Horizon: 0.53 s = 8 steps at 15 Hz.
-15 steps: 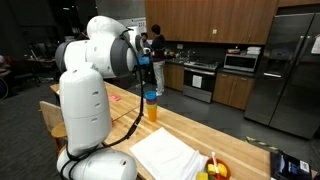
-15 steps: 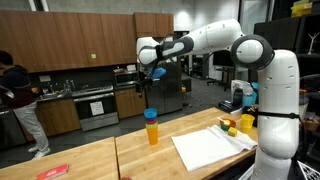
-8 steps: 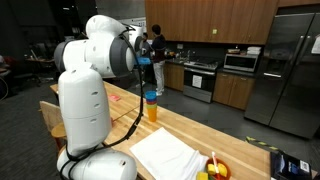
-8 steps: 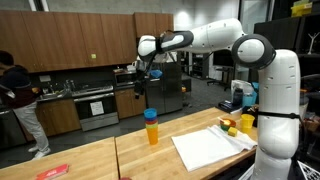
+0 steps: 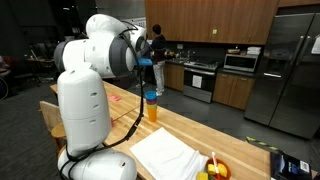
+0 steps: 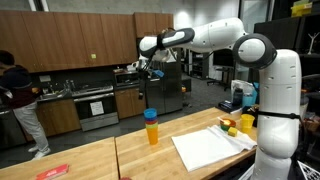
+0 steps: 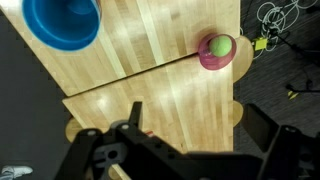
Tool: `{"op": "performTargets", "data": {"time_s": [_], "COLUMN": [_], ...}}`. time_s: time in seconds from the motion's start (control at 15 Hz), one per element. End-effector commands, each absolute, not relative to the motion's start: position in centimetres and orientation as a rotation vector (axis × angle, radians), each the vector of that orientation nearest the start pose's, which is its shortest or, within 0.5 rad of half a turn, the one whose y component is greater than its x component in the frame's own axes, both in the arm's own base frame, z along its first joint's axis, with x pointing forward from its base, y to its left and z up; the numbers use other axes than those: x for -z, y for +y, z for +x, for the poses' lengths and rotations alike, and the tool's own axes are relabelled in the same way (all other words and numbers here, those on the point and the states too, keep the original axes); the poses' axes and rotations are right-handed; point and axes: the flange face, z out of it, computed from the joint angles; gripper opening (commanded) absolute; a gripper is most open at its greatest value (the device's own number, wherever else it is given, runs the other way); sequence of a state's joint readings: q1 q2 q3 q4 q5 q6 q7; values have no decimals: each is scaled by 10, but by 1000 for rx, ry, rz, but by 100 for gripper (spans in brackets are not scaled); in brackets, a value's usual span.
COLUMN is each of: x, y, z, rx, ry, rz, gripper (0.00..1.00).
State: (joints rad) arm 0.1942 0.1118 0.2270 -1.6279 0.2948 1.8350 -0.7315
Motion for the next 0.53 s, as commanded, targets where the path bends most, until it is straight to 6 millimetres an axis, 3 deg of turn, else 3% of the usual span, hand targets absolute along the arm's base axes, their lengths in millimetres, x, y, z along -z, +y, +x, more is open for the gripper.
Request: {"op": "performTargets", "data": {"time_s": [0.0, 0.2, 0.47], "x": [-563, -560, -540], "y": [264, 270, 304], "z": [548, 547, 543], "rx": [205, 192, 123], "ry": [-1471, -1492, -1581], "rz": [-2430, -2414, -2358], "gripper": [100, 100, 100]}}
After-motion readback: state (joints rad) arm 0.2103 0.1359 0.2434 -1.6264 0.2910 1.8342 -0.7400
